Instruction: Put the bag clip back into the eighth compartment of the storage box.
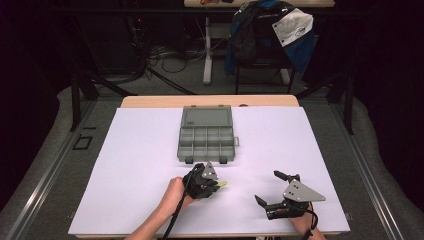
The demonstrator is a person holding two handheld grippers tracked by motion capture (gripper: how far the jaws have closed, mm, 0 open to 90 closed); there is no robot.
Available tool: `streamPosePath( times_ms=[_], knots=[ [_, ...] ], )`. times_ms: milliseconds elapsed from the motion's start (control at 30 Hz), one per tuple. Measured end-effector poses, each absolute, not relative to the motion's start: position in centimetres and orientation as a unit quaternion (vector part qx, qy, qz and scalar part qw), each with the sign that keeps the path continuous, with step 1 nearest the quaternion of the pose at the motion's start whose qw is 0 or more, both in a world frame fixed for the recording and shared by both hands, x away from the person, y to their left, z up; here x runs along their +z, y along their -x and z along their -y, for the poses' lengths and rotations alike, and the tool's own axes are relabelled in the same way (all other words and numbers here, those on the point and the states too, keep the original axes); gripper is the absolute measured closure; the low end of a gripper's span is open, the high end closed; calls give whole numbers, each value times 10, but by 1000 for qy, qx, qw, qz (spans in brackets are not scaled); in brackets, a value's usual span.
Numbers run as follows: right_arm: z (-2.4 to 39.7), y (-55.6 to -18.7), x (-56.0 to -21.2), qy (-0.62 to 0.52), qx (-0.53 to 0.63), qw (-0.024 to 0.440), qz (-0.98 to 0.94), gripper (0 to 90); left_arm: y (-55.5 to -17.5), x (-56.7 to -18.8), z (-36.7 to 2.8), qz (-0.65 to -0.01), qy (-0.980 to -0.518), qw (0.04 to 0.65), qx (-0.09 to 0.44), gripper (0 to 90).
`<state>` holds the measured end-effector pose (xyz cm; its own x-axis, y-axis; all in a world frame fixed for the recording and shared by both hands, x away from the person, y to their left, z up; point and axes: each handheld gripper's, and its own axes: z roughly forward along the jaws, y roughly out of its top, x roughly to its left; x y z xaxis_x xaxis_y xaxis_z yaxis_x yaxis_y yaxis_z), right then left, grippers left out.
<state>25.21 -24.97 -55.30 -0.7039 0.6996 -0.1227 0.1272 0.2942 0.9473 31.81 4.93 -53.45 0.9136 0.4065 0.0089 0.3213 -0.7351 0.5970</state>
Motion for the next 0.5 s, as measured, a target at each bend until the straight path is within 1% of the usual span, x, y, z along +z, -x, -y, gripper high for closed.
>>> streamPosePath(
  times_ms=[500],
  knots=[
    [249,-252,-554,-276,525,272,-758,3,-321,-529,-53,-202,-926,311,74,796]
  ],
)
